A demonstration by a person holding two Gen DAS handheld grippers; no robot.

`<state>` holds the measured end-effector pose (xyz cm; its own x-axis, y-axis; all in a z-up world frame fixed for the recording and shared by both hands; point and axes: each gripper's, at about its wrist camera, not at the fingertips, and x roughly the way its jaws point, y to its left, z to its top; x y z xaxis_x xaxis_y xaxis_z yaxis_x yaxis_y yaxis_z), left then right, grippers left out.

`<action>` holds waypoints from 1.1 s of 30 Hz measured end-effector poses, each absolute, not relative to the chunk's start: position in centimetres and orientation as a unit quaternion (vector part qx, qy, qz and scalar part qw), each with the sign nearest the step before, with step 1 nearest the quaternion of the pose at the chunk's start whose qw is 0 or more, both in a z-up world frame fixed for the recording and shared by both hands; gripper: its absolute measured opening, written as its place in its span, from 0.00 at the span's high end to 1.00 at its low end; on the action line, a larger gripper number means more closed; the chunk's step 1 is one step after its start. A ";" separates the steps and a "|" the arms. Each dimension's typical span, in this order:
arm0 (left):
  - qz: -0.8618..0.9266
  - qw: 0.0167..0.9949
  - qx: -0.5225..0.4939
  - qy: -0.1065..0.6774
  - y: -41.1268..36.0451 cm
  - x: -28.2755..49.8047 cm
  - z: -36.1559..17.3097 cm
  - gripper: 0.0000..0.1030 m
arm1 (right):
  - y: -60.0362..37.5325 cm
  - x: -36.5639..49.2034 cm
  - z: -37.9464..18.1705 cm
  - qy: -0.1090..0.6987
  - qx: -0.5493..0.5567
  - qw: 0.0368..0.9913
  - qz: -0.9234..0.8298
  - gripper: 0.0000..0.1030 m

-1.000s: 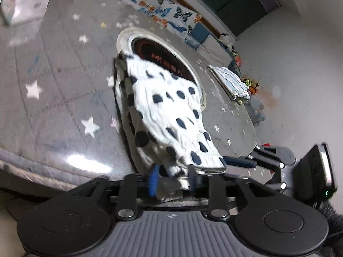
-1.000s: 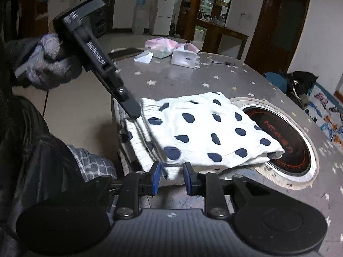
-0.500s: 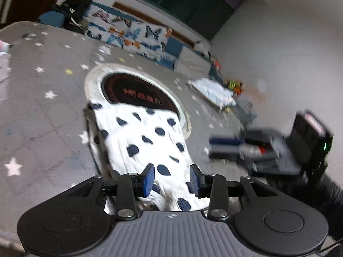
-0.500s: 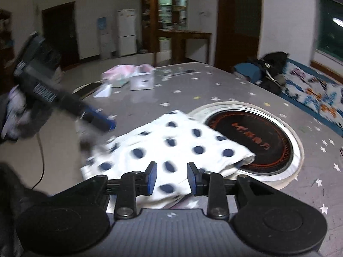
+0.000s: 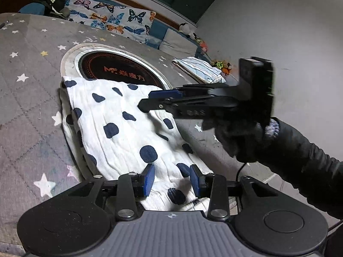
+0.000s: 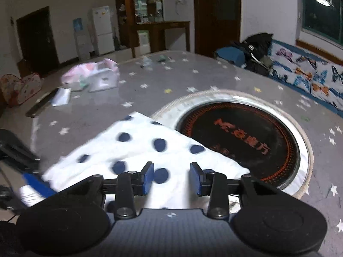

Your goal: Fold clothes

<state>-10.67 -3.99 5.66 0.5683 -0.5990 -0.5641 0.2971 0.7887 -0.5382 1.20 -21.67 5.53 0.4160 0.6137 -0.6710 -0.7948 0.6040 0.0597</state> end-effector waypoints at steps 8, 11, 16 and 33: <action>-0.259 0.858 -0.207 0.392 -3.5 -10.4 4.9 0.61 | -22.7 4.3 3.7 0.355 -0.117 0.844 0.384 0.64; -0.258 0.859 -0.206 0.390 -3.6 -10.4 5.0 0.61 | -22.5 4.1 4.1 0.348 -0.120 0.847 0.383 0.64; -0.254 0.867 -0.197 0.379 -3.8 -10.6 5.8 0.57 | -21.3 2.0 6.0 0.335 -0.140 0.828 0.427 0.57; -0.255 0.866 -0.208 0.377 -3.6 -11.1 5.1 0.54 | -13.0 -0.1 5.1 0.357 -0.205 0.741 0.531 0.56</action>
<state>-11.08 -3.63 5.08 0.5856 -0.5981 -0.5471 0.2842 0.7836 -0.5524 -0.11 -12.98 5.09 0.1825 0.6398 -0.7466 -0.9328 0.3528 0.0742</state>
